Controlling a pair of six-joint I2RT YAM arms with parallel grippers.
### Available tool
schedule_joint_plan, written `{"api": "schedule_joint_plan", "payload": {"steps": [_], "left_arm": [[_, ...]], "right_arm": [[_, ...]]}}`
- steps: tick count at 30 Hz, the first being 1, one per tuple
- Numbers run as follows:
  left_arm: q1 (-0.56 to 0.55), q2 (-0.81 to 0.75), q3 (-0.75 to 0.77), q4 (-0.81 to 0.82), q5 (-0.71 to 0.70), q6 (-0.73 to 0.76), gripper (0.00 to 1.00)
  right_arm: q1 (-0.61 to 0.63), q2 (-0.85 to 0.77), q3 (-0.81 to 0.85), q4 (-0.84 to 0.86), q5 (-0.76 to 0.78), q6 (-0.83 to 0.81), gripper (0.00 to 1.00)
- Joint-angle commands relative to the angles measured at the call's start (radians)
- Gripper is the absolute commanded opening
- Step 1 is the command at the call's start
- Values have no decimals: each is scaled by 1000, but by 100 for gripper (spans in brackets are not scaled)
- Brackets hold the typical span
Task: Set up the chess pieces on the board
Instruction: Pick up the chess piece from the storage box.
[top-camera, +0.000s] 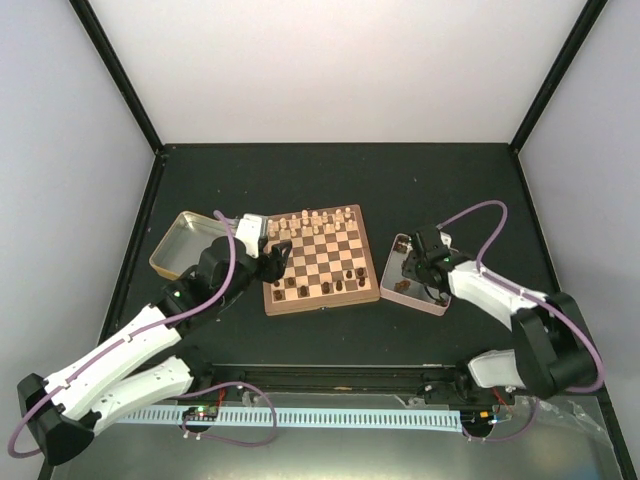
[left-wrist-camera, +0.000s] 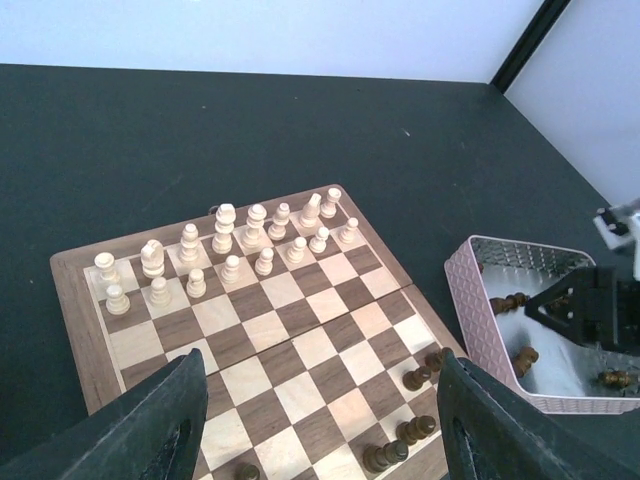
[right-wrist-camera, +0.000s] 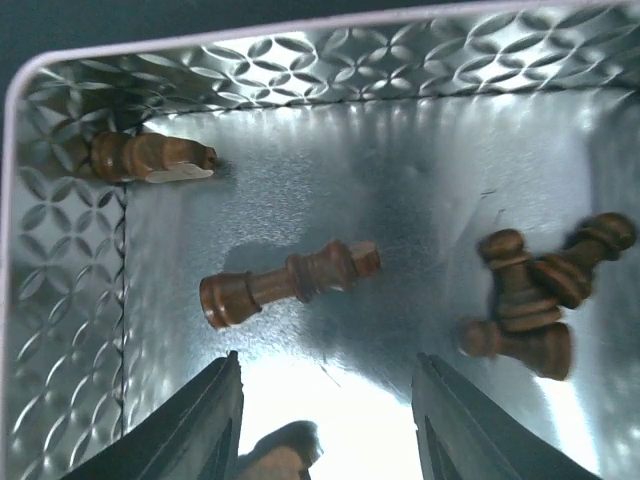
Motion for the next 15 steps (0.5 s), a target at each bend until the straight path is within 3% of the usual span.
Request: {"api": "schedule_joint_plan", "payload": {"steps": [1, 15], "left_arm": [[6, 5, 4, 36, 8, 8, 65], [9, 12, -8, 38, 21, 11, 66]], "right_arm": [[-8, 108, 57, 66, -30, 112, 46], [-8, 289, 163, 42, 62, 154, 59]]}}
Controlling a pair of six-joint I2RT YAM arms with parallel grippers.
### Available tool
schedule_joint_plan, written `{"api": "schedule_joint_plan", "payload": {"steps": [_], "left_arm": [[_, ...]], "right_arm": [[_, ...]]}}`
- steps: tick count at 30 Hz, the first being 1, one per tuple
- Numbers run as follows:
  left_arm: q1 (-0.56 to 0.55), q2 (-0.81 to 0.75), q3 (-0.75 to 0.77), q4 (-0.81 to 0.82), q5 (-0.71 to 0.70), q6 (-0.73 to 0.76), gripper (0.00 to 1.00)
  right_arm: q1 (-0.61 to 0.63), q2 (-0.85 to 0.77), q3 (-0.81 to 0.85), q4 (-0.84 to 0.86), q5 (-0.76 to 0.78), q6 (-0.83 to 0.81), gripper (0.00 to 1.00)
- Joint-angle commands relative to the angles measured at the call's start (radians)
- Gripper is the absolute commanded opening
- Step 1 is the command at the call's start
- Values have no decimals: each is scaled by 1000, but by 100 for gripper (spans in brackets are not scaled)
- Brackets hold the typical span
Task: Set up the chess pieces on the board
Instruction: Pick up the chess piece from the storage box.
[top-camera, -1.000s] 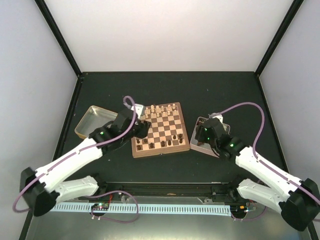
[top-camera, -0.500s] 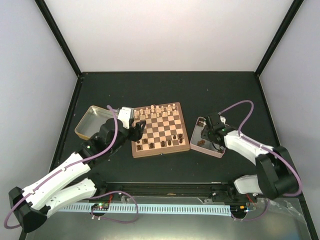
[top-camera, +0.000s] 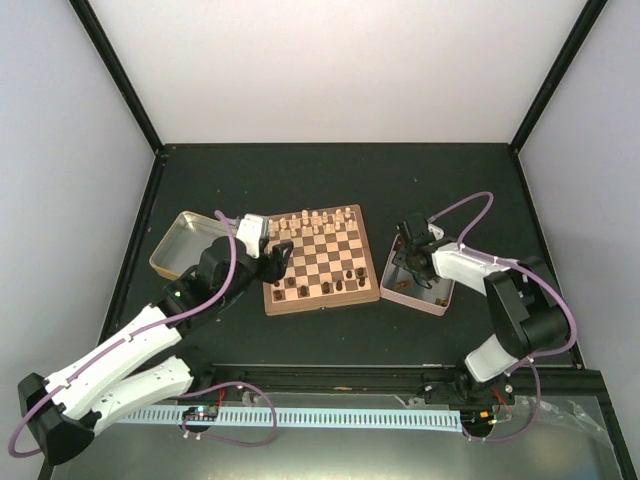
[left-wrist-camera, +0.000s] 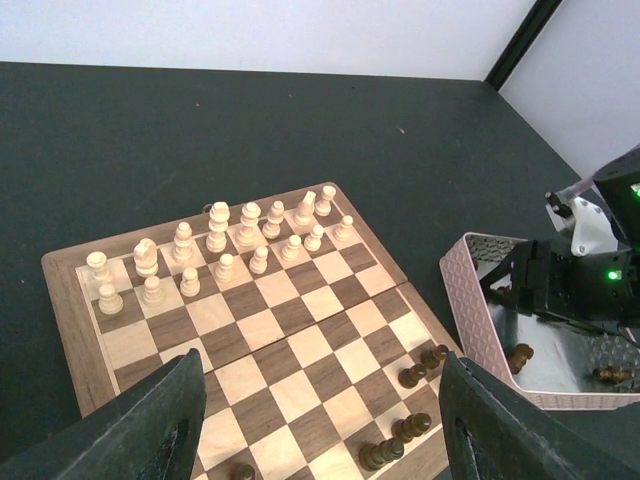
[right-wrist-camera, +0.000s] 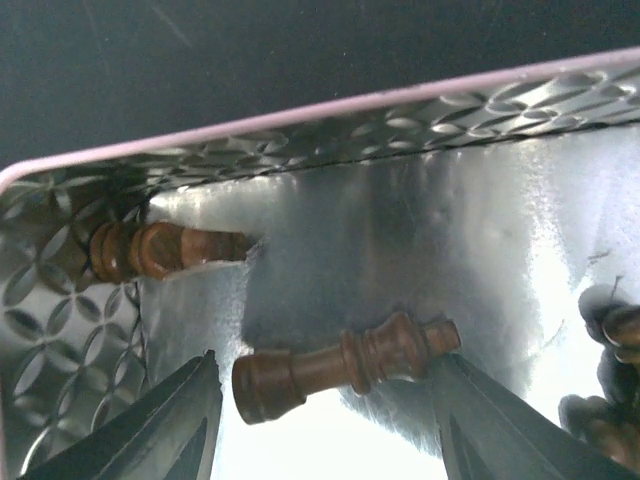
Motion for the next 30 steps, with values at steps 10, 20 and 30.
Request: {"api": "schedule_joint_plan", "payload": {"steps": [10, 20, 30], "left_arm": [[8, 22, -4, 21, 10, 9, 66], [8, 31, -3, 29, 25, 8, 66], [7, 35, 0, 26, 36, 6, 66]], "right_arm": [[12, 120, 103, -88, 89, -32, 53], [76, 72, 78, -174, 131, 31, 48], [106, 68, 72, -179, 117, 58, 36]]}}
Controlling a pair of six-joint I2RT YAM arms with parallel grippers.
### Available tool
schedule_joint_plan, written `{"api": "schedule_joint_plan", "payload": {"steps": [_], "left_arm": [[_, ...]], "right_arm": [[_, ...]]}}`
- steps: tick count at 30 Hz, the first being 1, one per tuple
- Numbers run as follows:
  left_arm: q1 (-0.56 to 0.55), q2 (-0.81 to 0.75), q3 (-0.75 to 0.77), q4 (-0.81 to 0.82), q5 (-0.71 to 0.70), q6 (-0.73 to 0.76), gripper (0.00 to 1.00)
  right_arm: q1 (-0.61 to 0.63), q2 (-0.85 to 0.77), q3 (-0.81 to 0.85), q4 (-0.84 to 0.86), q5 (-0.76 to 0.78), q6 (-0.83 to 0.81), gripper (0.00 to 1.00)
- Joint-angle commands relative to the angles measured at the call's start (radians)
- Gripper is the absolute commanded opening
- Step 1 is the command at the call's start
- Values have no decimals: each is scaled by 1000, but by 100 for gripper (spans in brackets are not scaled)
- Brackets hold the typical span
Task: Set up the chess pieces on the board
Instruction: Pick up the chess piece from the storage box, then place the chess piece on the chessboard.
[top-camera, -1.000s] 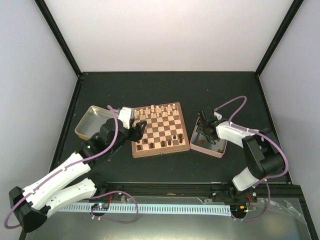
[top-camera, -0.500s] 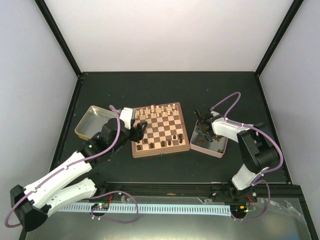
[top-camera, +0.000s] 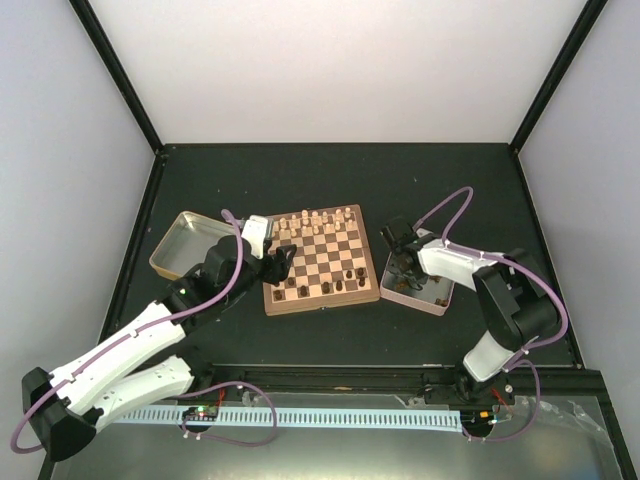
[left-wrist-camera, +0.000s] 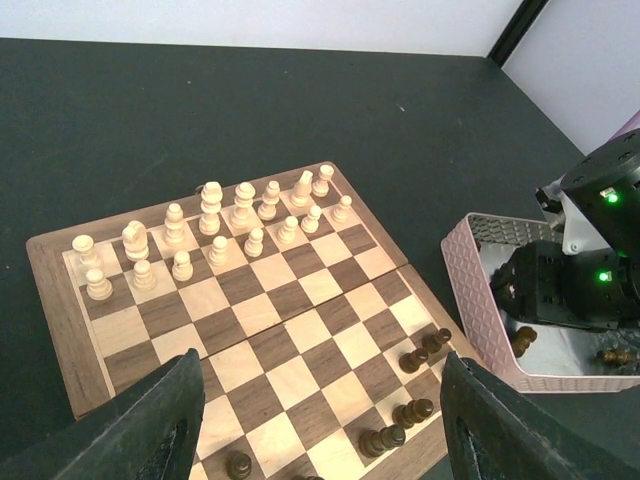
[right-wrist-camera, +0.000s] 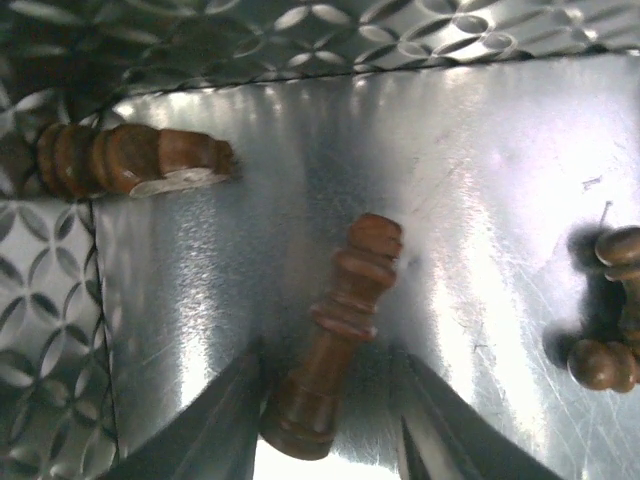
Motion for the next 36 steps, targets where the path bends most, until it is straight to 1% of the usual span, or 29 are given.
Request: {"api": "schedule_joint_plan", "payload": {"steps": [1, 5, 6, 10, 14, 16, 18, 20, 21, 22, 24, 27, 30, 32, 34, 36], "left_arm": [[7, 2, 8, 22, 15, 7, 66], [7, 3, 9, 20, 18, 5, 66], [7, 5, 9, 20, 20, 3, 67], [7, 14, 19, 18, 41, -4, 67], [9, 29, 39, 12, 80, -18, 70], [11, 36, 53, 10, 121, -30, 71], [18, 41, 70, 7, 185, -46, 72], [28, 42, 85, 10, 261, -66, 75], [35, 41, 93, 16, 307, -73, 76], [40, 41, 98, 23, 353, -82, 76], [55, 42, 109, 44, 446, -100, 78], [70, 47, 125, 77, 597, -131, 80], [76, 61, 138, 101, 744, -148, 80], [75, 72, 142, 127, 835, -155, 80], [75, 77, 148, 131, 879, -166, 81], [76, 78, 153, 123, 877, -171, 80]], "right_arm": [[9, -15, -17, -11, 12, 28, 30], [9, -13, -24, 3, 18, 28, 13], [9, -17, -25, 2, 27, 24, 11], [10, -96, -46, 43, 62, -22, 9], [28, -272, -103, 136, 69, -128, 9], [38, -370, -131, 196, 25, -206, 9], [50, -472, -168, 284, -81, -291, 9], [64, -568, -214, 382, -229, -378, 9], [67, -609, -236, 432, -342, -415, 10], [68, -648, -261, 492, -502, -444, 10], [70, -703, -307, 608, -710, -463, 10], [77, -755, -357, 761, -930, -453, 11], [89, -762, -366, 839, -1090, -439, 11], [105, -751, -358, 853, -1165, -452, 11], [118, -745, -348, 846, -1212, -473, 11], [128, -748, -345, 846, -1234, -491, 10]]}}
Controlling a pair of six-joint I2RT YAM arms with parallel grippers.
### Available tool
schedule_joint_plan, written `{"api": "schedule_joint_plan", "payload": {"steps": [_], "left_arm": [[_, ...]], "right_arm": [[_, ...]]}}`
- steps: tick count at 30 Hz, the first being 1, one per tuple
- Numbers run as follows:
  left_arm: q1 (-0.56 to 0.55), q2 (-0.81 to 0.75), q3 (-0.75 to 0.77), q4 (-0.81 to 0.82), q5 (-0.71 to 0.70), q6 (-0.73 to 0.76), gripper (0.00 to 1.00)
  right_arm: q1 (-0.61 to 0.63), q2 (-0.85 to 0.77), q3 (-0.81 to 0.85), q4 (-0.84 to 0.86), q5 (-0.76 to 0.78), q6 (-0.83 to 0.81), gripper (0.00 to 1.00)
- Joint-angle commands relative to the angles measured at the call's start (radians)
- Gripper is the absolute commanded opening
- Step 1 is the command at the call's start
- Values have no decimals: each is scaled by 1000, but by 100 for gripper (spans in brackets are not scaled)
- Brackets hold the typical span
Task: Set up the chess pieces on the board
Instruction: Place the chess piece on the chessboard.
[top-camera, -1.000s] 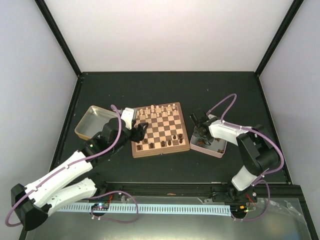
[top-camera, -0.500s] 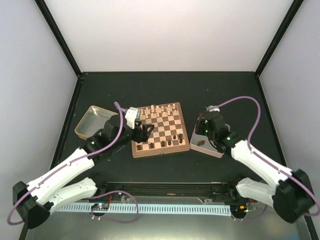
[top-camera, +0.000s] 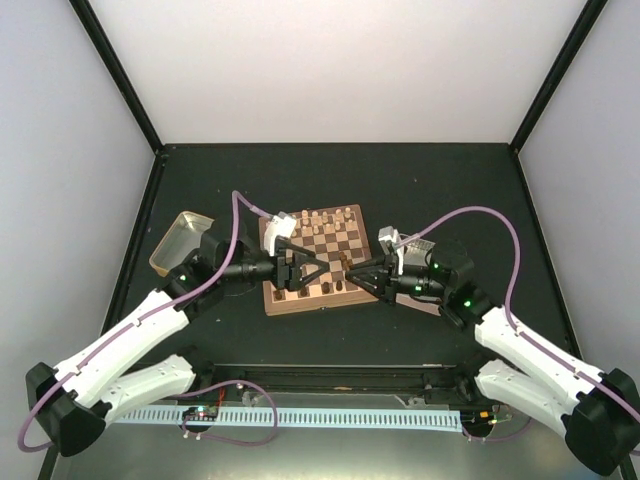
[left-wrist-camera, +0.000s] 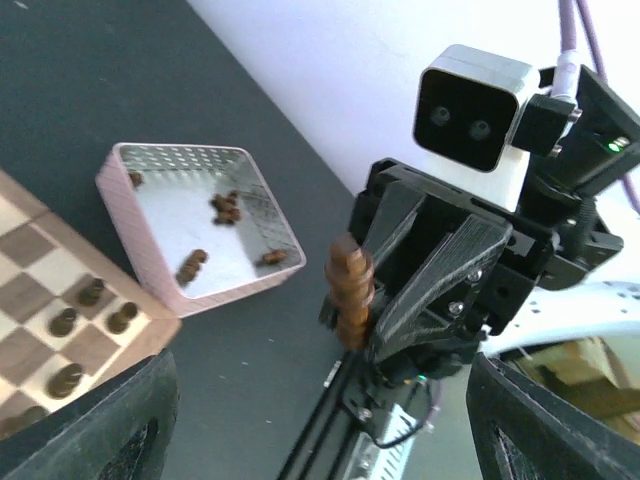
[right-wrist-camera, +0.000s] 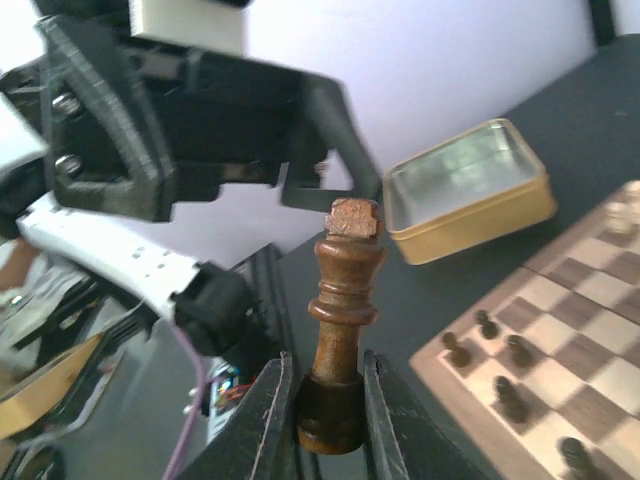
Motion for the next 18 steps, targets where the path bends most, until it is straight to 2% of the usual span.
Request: {"api": "schedule_joint_plan", "payload": {"steps": [1, 7, 15, 18], "left_arm": [[6, 4, 55, 34, 140, -37, 79], [6, 31, 62, 45, 218, -60, 75], [5, 100, 81, 54, 367, -64, 51], [5, 122, 87, 50, 410, -45, 39]], "right_arm": [[24, -1, 19, 80, -191, -59, 10], [43, 14, 48, 19, -253, -115, 9], [78, 81, 123, -100, -266, -204, 8], [83, 100, 137, -120, -250, -222, 8]]}}
